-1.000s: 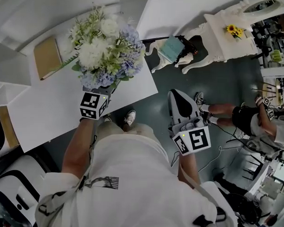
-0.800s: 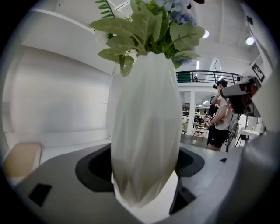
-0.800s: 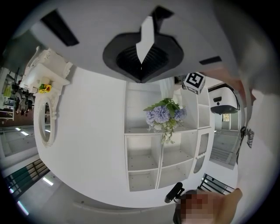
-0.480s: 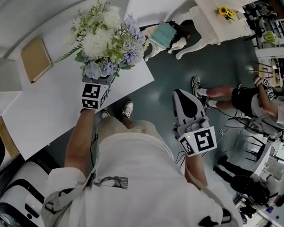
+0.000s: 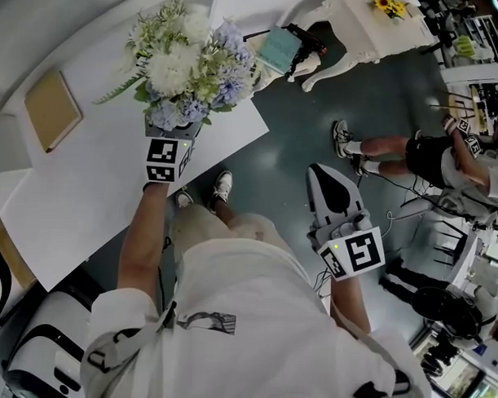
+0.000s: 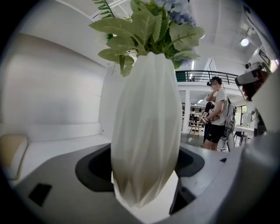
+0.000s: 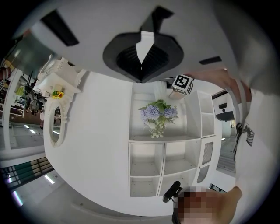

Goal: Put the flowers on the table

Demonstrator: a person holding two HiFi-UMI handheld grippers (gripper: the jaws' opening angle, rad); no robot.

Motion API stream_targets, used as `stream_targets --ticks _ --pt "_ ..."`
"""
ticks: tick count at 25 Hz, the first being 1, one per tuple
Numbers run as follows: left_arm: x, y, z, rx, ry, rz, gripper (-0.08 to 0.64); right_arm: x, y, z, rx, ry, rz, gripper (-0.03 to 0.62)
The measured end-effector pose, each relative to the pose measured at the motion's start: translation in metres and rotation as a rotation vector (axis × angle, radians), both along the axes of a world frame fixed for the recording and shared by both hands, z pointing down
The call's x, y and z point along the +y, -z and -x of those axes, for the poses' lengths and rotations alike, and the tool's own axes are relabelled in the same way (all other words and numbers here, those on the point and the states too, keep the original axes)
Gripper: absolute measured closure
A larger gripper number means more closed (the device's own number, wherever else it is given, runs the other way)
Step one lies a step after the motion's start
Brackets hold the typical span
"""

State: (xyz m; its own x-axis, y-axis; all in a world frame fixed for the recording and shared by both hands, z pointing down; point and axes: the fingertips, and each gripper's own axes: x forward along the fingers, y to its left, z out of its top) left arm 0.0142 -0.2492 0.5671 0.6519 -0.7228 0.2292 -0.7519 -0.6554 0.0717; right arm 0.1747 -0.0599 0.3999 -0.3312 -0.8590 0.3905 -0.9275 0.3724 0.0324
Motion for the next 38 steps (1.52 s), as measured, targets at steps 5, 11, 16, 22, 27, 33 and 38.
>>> stream_targets --ticks 5,11,16,22,27,33,38 --pt "0.001 0.003 0.0 -0.011 -0.013 -0.011 0.167 0.012 0.009 0.006 -0.004 -0.022 0.008 0.581" --pt "0.002 -0.003 -0.001 -0.007 -0.025 -0.004 0.167 0.029 0.01 0.011 0.01 -0.053 0.024 0.583" --pt "0.0 -0.001 0.001 -0.015 -0.031 -0.012 0.167 0.034 0.019 0.015 0.02 -0.072 0.03 0.582" --pt "0.0 0.001 -0.003 0.006 -0.012 -0.004 0.167 0.036 0.023 0.013 0.025 -0.088 0.016 0.583" --pt "0.0 0.001 -0.004 0.014 -0.018 -0.012 0.167 0.029 0.021 0.025 0.027 -0.096 -0.003 0.582" --pt "-0.001 0.0 -0.003 0.014 -0.018 -0.018 0.167 0.018 0.022 0.036 0.017 -0.103 -0.026 0.583" --pt "-0.003 -0.002 -0.005 0.025 -0.015 -0.022 0.167 0.014 0.017 0.038 0.012 -0.1 -0.024 0.583"
